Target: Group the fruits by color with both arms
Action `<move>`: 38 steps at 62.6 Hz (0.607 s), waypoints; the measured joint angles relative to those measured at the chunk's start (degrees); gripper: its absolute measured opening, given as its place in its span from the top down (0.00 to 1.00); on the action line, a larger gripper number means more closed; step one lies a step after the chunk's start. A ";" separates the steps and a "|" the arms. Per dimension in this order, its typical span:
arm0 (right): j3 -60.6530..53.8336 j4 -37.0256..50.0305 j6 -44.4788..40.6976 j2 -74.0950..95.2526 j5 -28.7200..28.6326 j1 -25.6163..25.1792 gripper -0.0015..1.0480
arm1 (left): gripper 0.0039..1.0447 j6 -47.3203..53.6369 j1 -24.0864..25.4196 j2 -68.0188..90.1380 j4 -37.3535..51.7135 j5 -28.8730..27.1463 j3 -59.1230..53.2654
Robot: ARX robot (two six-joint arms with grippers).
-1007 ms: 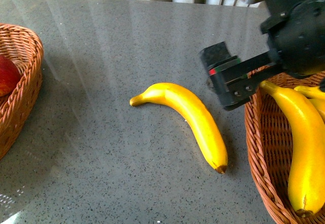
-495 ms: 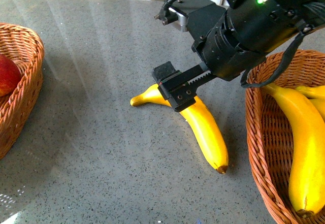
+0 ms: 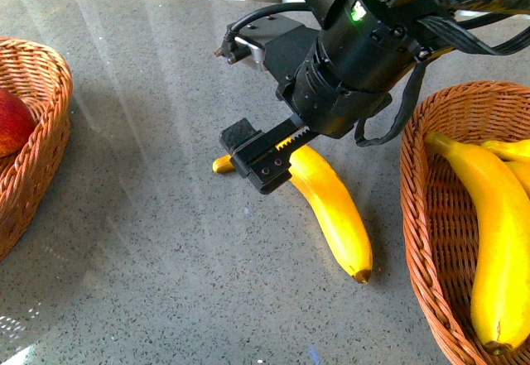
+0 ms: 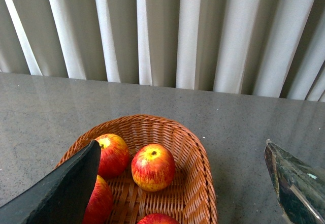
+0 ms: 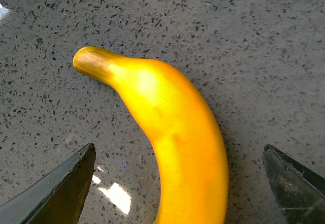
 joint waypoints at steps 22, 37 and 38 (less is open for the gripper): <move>2.47 -1.18 -0.85 4.28 0.39 0.17 0.09 | 0.09 0.00 0.00 0.00 0.00 0.00 0.00; 2.82 -1.18 0.22 4.98 -0.20 -0.20 0.43 | 0.09 0.00 0.00 0.00 -0.02 0.00 0.00; 2.82 -1.16 0.31 4.98 -0.24 -0.20 0.45 | 0.09 -0.02 0.00 0.00 -0.02 0.00 0.00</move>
